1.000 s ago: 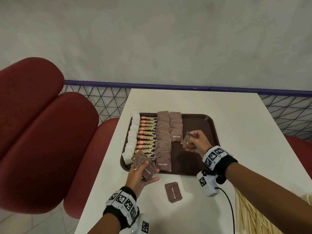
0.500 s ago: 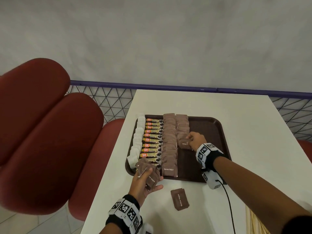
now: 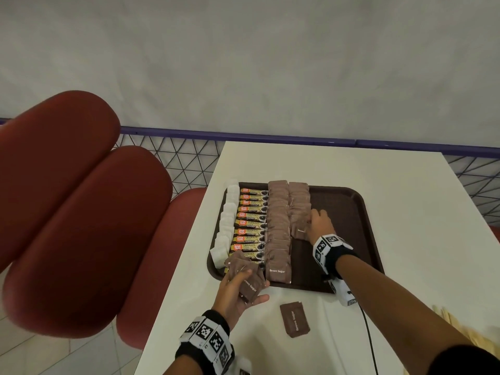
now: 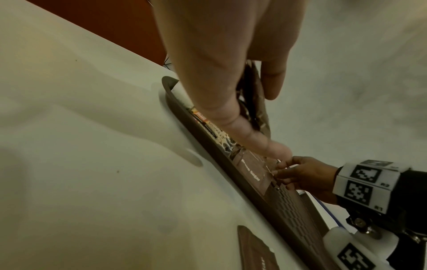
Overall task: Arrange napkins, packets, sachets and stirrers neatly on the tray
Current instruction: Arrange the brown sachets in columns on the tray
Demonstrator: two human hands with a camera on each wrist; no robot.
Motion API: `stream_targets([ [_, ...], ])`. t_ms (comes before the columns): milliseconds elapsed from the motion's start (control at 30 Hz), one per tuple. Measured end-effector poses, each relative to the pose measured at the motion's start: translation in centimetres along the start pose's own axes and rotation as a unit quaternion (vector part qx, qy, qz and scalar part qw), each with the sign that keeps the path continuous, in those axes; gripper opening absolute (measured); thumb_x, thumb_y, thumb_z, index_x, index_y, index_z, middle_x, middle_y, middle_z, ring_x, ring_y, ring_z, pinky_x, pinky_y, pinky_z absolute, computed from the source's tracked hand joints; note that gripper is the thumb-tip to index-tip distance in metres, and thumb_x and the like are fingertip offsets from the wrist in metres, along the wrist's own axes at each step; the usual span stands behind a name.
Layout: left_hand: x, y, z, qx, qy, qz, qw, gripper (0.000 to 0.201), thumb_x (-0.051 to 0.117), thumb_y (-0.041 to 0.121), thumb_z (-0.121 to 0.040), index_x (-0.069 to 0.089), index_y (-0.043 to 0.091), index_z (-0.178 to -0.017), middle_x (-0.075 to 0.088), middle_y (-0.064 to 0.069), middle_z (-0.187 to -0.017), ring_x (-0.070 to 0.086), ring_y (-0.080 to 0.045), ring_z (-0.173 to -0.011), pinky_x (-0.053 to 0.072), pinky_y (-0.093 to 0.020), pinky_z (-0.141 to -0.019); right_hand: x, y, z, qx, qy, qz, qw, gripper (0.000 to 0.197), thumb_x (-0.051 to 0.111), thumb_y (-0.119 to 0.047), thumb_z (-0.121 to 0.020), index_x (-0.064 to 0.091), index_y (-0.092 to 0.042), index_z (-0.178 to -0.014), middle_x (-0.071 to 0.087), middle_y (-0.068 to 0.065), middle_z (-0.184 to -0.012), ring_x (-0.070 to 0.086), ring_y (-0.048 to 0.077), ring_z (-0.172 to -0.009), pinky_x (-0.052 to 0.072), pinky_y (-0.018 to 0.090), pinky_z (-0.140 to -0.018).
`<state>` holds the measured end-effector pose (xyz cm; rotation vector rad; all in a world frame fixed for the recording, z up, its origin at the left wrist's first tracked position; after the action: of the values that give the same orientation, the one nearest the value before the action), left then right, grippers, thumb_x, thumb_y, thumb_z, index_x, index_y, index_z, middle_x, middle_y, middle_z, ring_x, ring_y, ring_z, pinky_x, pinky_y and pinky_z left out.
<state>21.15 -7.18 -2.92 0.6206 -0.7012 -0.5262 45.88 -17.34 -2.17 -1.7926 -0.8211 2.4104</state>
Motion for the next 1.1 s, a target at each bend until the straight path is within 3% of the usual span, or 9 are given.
stream_targets([
  [133,0.7,0.3,0.3,0.004,-0.018,0.002,1.0,0.024,0.047,0.007,-0.093,0.055,0.011,-0.115,0.064,-0.023,-0.109,0.067,-0.039,-0.096,0.057,-0.046,-0.071,-0.8,-0.2,0.6,-0.018,0.035,-0.018,0.999,0.029,0.048,-0.013,-0.092,0.046,0.0,-0.117,0.041,0.021,-0.125,0.039,0.034,-0.117,0.04,0.04,-0.09],
  [267,0.9,0.3,0.4,0.01,-0.014,0.008,1.0,0.026,0.047,0.005,-0.092,0.053,0.012,-0.117,0.065,-0.024,-0.11,0.068,-0.039,-0.093,0.057,-0.045,-0.068,-1.0,-0.9,2.3,-0.073,0.03,-0.058,0.995,0.025,0.058,-0.013,-0.087,0.049,-0.005,-0.109,0.044,0.014,-0.118,0.041,0.028,-0.112,0.04,0.035,-0.091],
  [400,1.1,0.2,0.2,0.028,0.003,0.007,1.0,0.028,0.054,0.003,-0.09,0.053,0.01,-0.117,0.065,-0.024,-0.109,0.067,-0.04,-0.094,0.058,-0.044,-0.065,-0.5,-2.7,5.7,-0.177,-0.02,-0.144,0.973,0.017,0.063,-0.017,-0.085,0.047,-0.017,-0.089,0.045,0.0,-0.098,0.043,0.014,-0.092,0.035,0.022,-0.079],
  [500,1.5,0.3,0.2,0.049,0.006,0.002,0.999,0.026,0.057,0.003,-0.089,0.055,0.006,-0.114,0.066,-0.023,-0.104,0.066,-0.036,-0.089,0.058,-0.042,-0.065,0.5,-3.9,8.5,-0.205,-0.111,-0.21,0.949,0.02,0.065,-0.024,-0.085,0.047,-0.016,-0.091,0.049,-0.001,-0.091,0.043,0.005,-0.073,0.037,0.015,-0.068],
  [600,1.8,0.4,0.2,0.065,0.011,-0.001,0.998,0.02,0.057,0.003,-0.089,0.058,0.009,-0.108,0.067,-0.018,-0.099,0.066,-0.03,-0.088,0.058,-0.04,-0.069,1.5,-4.8,10.7,-0.183,-0.207,-0.267,0.923,0.029,0.069,-0.027,-0.082,0.045,-0.014,-0.094,0.047,-0.007,-0.083,0.043,0.0,-0.069,0.038,0.009,-0.063],
  [733,2.0,0.6,0.3,0.08,0.013,-0.022,0.996,0.02,0.058,0.005,-0.089,0.058,0.005,-0.109,0.067,-0.021,-0.097,0.067,-0.026,-0.082,0.058,-0.036,-0.07,3.1,-5.2,11.6,-0.147,-0.269,-0.26,0.916,0.033,0.071,-0.032,-0.079,0.044,-0.018,-0.091,0.049,-0.006,-0.082,0.046,0.008,-0.075,0.039,0.022,-0.073],
  [933,2.0,0.3,0.3,0.067,-0.001,-0.007,0.998,0.026,0.058,0.008,-0.09,0.056,0.001,-0.115,0.067,-0.023,-0.096,0.068,-0.027,-0.082,0.06,-0.037,-0.07,3.3,-5.4,11.5,-0.151,-0.276,-0.246,0.917,0.03,0.074,-0.026,-0.077,0.047,-0.022,-0.066,0.054,-0.006,-0.062,0.05,-0.003,-0.051,0.041,0.01,-0.054],
  [1000,1.9,0.1,0.3,0.053,-0.005,0.003,0.999,0.025,0.056,0.01,-0.091,0.056,0.004,-0.116,0.066,-0.023,-0.1,0.067,-0.031,-0.091,0.058,-0.041,-0.078,3.3,-5.1,11.0,-0.132,-0.269,-0.269,0.916,0.029,0.076,-0.023,-0.076,0.049,-0.022,-0.064,0.057,-0.005,-0.059,0.052,-0.002,-0.047,0.044,0.015,-0.054],
  [1100,1.5,0.2,0.3,0.038,0.001,0.034,0.999,0.021,0.049,0.006,-0.093,0.057,0.009,-0.113,0.067,-0.023,-0.106,0.066,-0.034,-0.093,0.058,-0.041,-0.074,2.7,-3.7,9.5,-0.078,-0.217,-0.316,0.92,0.028,0.074,-0.013,-0.077,0.048,-0.019,-0.068,0.055,-0.003,-0.064,0.052,0.008,-0.054,0.044,0.018,-0.051],
])
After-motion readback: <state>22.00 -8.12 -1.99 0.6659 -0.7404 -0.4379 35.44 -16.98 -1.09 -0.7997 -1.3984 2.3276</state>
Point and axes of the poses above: each hand's wrist, its own z-axis away from the middle knuckle, its own x-axis out of the palm, y = z × x, the point moved 7 cm from there along -z, towards the middle knuckle
